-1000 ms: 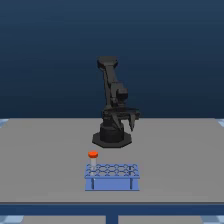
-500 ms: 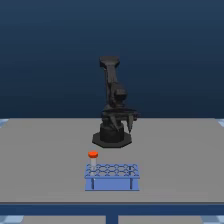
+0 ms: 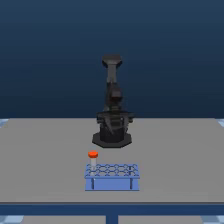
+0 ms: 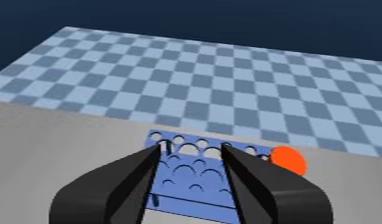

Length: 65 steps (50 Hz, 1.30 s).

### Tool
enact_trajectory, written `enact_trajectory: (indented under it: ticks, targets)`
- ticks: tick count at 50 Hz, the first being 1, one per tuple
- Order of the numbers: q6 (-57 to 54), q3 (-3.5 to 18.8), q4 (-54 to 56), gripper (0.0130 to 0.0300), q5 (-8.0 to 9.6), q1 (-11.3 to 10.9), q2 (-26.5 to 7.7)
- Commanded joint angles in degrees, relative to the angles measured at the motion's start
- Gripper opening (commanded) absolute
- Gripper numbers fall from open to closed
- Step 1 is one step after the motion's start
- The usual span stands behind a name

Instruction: Pick up the centrifuge tube on the rack

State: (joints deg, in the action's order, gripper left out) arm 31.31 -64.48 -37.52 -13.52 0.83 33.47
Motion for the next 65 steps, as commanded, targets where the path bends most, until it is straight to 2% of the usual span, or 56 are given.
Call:
enact_trajectory:
  ticks: [1,2,3,5,8,10,13,15,18,20,23,25,28,30,33,48,65]
  targets:
    - [5.8,0.8,-5.1,0.0300,-0.67,2.6,-1.1]
    - [5.8,0.8,-5.1,0.0300,-0.67,2.6,-1.1]
    - [7.8,1.2,-7.4,0.0300,-0.91,3.5,-1.7]
    - [7.8,1.2,-7.4,0.0300,-0.91,3.5,-1.7]
    - [11.8,2.2,-12.0,0.0300,-1.40,5.4,-3.2]
    - [11.8,2.2,-12.0,0.0300,-1.40,5.4,-3.2]
    - [15.8,3.4,-16.6,0.0300,-1.88,7.4,-4.8]
    - [15.8,3.4,-16.6,0.0300,-1.88,7.4,-4.8]
    - [19.7,4.8,-21.1,0.0300,-2.33,9.4,-6.7]
    - [19.7,4.8,-21.1,0.0300,-2.33,9.4,-6.7]
    - [23.2,6.3,-25.2,0.0300,-2.69,11.3,-8.6]
    - [23.2,6.3,-25.2,0.0300,-2.69,11.3,-8.6]
    - [26.4,7.8,-28.9,0.0300,-2.93,13.0,-10.5]
    - [26.4,7.8,-28.9,0.0300,-2.93,13.0,-10.5]
    - [29.3,9.3,-32.1,0.0300,-3.03,14.4,-12.1]
    - [35.9,12.6,-39.4,0.0300,-3.02,16.9,-15.7]
    - [38.8,14.2,-42.7,0.0300,-2.99,18.1,-17.5]
